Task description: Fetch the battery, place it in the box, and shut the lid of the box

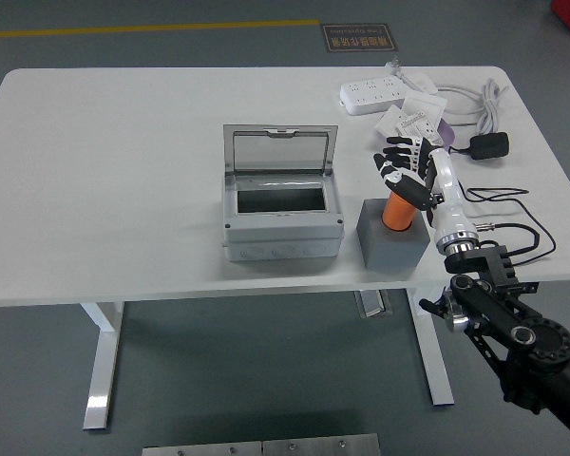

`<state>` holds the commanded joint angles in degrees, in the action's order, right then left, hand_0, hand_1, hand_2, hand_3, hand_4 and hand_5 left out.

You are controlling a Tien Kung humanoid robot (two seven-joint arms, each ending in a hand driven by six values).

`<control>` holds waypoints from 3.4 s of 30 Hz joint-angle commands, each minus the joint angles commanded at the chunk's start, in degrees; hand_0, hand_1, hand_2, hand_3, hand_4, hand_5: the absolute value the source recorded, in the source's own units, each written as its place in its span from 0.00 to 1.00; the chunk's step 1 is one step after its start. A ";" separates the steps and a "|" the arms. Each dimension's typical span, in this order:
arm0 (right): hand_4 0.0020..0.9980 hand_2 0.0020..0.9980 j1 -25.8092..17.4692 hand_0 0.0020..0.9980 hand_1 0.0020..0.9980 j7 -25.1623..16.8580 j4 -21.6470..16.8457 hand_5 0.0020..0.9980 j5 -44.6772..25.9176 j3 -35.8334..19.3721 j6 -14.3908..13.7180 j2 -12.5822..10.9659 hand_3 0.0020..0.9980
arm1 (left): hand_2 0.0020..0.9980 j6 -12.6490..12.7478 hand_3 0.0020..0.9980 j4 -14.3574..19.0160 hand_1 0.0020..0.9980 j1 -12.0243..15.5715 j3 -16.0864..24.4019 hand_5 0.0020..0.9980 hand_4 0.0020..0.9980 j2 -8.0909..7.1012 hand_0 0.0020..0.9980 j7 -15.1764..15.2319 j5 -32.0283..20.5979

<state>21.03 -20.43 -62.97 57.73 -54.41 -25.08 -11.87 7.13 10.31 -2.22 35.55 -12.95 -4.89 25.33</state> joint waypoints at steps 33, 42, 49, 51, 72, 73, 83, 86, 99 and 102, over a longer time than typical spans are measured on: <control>0.75 0.57 -0.73 0.63 0.60 -0.43 3.69 0.26 -1.77 2.36 -0.35 0.42 0.61 | 0.55 -0.19 0.56 0.00 0.58 -0.28 -0.61 0.00 0.53 0.08 0.58 0.04 0.27; 0.74 0.56 -0.68 0.61 0.59 -0.34 3.91 0.26 -1.85 3.10 -0.46 0.55 0.61 | 0.55 -0.22 0.56 0.00 0.58 -0.42 -0.73 0.00 0.53 0.17 0.58 0.07 0.33; 0.74 0.56 -0.62 0.60 0.59 -0.44 4.13 0.26 -2.06 3.20 -0.66 0.43 0.61 | 0.55 -0.20 0.56 0.00 0.58 -0.52 -0.46 0.00 0.53 0.19 0.58 0.06 0.65; 0.74 0.56 -0.62 0.60 0.59 -0.49 4.19 0.26 -2.20 3.21 -0.82 0.38 0.61 | 0.55 -0.18 0.56 0.00 0.58 -0.54 -0.38 0.00 0.53 0.19 0.58 0.06 0.72; 0.07 0.36 -0.80 0.37 0.34 -0.25 4.85 0.00 -4.02 3.49 -2.21 0.39 0.41 | 0.55 -0.05 0.56 0.00 0.58 -0.92 -0.51 0.00 0.54 0.13 0.58 0.33 0.71; 0.07 0.36 -0.81 0.37 0.34 -0.26 4.81 0.00 -4.20 3.48 -2.19 0.40 0.41 | 0.55 -0.04 0.56 0.00 0.58 -0.92 -0.53 0.00 0.54 0.14 0.58 0.32 0.72; 0.00 0.34 -0.62 0.31 0.32 0.25 4.24 0.00 -4.54 3.65 -2.45 0.38 0.36 | 0.55 0.07 0.56 0.00 0.58 -0.93 -0.30 0.00 0.54 0.06 0.58 0.38 0.95; 0.00 0.34 -0.48 0.31 0.32 0.74 3.93 0.00 -4.10 3.78 -2.64 0.24 0.36 | 0.55 0.17 0.56 0.00 0.58 -0.95 -0.10 0.00 0.54 0.03 0.58 0.42 1.08; 0.00 0.33 0.90 0.28 0.31 2.31 1.44 0.00 -1.51 3.64 -2.77 -0.98 0.28 | 0.55 0.45 0.57 0.00 0.58 -1.09 -0.08 0.00 0.54 -0.12 0.58 0.53 1.42; 0.00 0.32 1.26 0.28 0.31 2.37 1.31 0.00 -1.34 3.54 -2.73 -1.13 0.22 | 0.55 0.50 0.57 0.00 0.58 -1.12 -0.14 0.00 0.55 -0.14 0.58 0.53 1.52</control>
<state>22.29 -18.06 -61.66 56.38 -50.86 -27.81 -13.00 7.63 10.31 -3.34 35.41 -13.09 -4.36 26.85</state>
